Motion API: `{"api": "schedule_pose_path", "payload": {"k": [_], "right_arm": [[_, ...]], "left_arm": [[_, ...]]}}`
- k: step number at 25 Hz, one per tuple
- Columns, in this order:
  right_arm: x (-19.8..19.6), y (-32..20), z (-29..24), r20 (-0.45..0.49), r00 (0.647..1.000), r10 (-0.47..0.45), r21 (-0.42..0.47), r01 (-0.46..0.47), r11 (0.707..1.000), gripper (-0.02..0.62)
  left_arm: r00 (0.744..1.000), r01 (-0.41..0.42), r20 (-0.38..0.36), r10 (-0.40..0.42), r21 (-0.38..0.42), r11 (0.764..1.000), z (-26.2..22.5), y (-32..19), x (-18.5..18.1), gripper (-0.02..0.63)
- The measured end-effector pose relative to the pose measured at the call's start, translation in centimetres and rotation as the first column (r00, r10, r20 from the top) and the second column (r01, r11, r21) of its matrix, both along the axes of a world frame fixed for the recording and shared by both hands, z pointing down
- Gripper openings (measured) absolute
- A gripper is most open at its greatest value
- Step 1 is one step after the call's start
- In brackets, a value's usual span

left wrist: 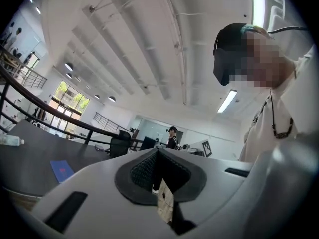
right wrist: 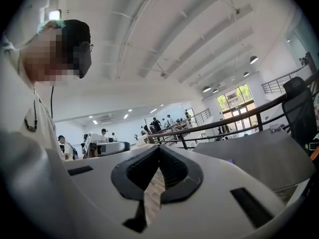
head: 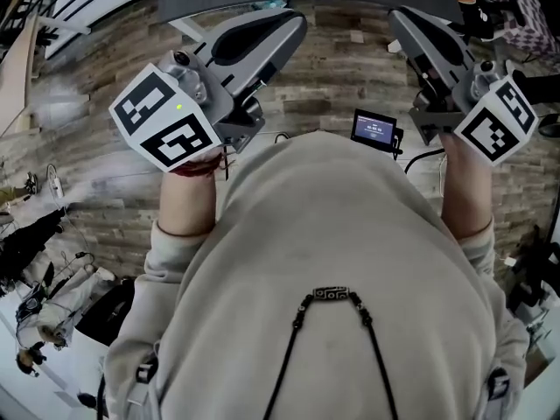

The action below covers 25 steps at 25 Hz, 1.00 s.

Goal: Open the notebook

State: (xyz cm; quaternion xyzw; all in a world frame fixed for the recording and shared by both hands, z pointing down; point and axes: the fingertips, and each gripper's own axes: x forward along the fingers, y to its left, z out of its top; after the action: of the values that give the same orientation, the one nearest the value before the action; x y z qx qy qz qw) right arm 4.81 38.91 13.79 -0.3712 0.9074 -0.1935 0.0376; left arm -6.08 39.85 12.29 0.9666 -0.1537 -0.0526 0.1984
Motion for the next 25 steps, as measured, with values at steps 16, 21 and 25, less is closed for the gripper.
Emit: {"api": "schedule_pose_path", "payload": {"k": [16, 21, 25], "right_arm": [[5.8, -0.1, 2.7, 0.076, 0.997, -0.025, -0.019, 0.027, 0.999, 0.017], [7.9, -1.1, 4.2, 0.073, 0.997, -0.038, -0.029, 0.04, 0.999, 0.017], [10.6, -1.5, 4.9, 0.08, 0.996, -0.033, -0.039, 0.036, 0.999, 0.016]], "left_arm": [[0.994, -0.023, 0.111, 0.02, 0.023, 0.999, 2.8, -1.0, 7.2, 0.002], [0.986, -0.007, 0.164, 0.007, -0.002, 1.0, 4.5, -2.3, 9.4, 0.002], [0.981, -0.013, 0.194, 0.015, -0.01, 1.0, 5.3, -2.0, 11.1, 0.003]]}}
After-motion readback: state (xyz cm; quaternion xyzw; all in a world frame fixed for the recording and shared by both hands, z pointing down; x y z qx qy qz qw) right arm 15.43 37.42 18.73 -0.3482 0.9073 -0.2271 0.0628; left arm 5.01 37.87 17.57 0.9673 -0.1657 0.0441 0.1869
